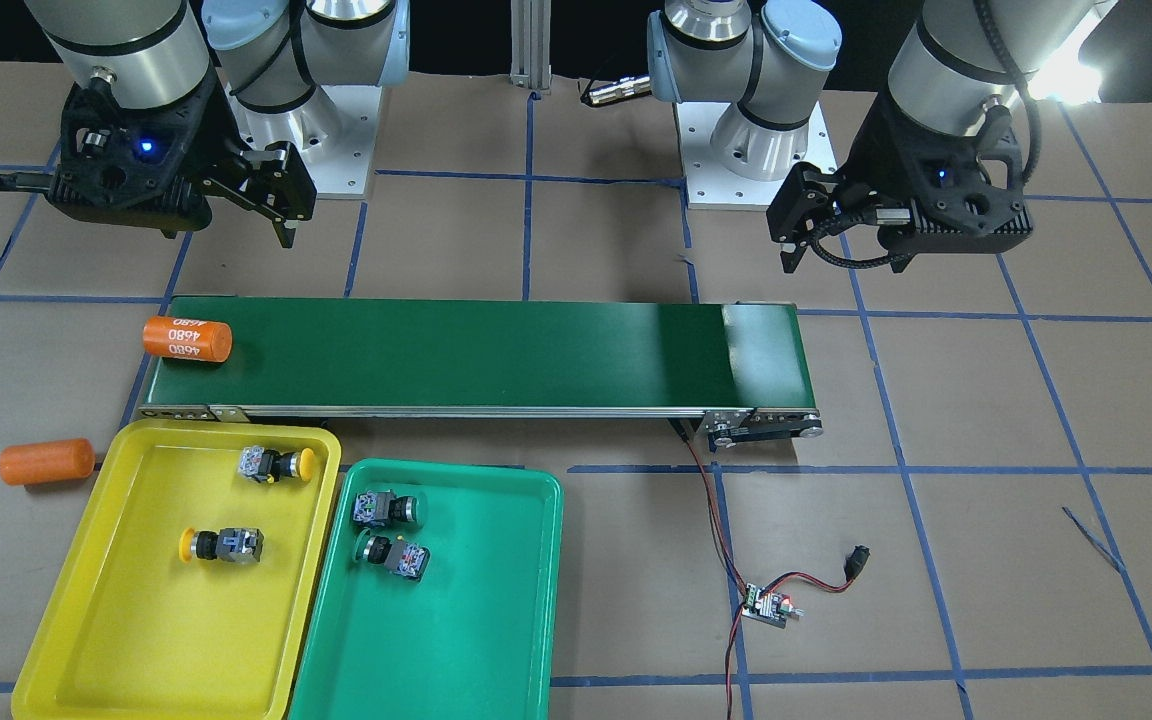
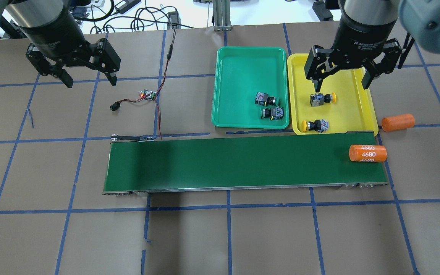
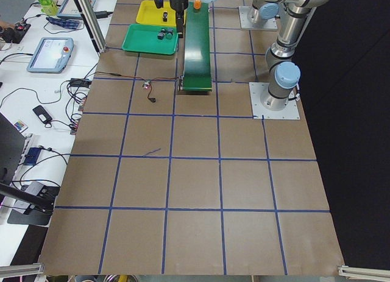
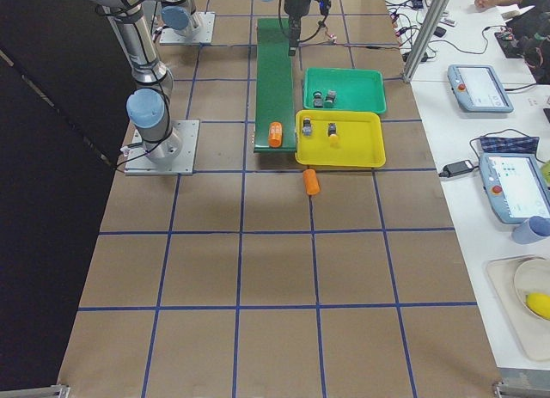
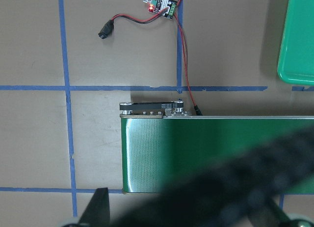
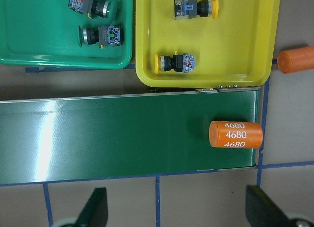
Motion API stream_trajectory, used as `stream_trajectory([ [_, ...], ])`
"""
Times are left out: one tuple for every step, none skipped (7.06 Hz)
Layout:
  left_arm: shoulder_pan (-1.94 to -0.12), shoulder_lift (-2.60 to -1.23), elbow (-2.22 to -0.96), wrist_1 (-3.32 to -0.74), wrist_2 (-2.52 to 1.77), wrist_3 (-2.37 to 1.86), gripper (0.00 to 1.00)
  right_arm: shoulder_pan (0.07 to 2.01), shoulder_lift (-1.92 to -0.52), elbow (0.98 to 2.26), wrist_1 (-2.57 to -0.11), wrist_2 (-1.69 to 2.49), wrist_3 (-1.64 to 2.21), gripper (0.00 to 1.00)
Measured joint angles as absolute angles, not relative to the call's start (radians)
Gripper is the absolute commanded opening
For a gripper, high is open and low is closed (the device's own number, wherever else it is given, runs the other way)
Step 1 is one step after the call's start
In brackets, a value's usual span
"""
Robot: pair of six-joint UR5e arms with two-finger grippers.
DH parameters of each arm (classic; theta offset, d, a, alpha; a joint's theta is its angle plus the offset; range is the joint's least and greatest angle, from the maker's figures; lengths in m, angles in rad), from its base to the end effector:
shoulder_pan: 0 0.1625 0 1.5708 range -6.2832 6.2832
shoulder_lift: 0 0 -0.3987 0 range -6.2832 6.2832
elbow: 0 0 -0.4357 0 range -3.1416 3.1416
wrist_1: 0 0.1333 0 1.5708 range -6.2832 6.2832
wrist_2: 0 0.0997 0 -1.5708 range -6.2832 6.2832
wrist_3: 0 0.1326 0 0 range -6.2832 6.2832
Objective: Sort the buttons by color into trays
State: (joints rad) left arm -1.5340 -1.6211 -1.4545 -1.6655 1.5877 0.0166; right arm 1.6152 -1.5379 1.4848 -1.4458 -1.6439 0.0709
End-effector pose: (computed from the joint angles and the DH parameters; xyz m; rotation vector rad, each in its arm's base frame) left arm -0.1107 -0.5551 0.4540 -0.0312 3.1250 0.0456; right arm 0.1474 -0.5321 0.4450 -0.0366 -3.0625 -0.1035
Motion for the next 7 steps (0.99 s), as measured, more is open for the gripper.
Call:
stream_trajectory([
  [-1.534, -1.621, -1.456, -1.665, 1.588, 0.016, 1.0, 1.615, -1.538, 1.485, -1.446, -1.65, 0.067, 1.0],
  [-1.534, -1.62, -1.458, -1.665, 1.588, 0.016, 1.0, 1.615, -1.538, 1.486, -1.447, -1.65, 0.066, 1.0],
  [-1.535, -1.62, -1.459, -1.664, 1.588, 0.016, 1.0, 1.615, -1.538, 1.487, -1.451, -1.646, 0.068, 1.0],
  [-1.535, -1.62, -1.457, -1.664, 1.588, 0.015, 1.0, 1.615, -1.536, 1.489, -1.458, -1.626, 0.074, 1.0],
  [-1.535, -1.62, -1.455, -1.664, 1.588, 0.016, 1.0, 1.615, -1.536, 1.489, -1.464, -1.596, 0.075, 1.0],
  [-1.534, -1.621, -1.454, -1.664, 1.588, 0.016, 1.0, 1.615, -1.537, 1.489, -1.468, -1.581, 0.074, 1.0],
  [-1.534, -1.621, -1.454, -1.664, 1.588, 0.017, 1.0, 1.615, -1.536, 1.489, -1.47, -1.578, 0.072, 1.0],
])
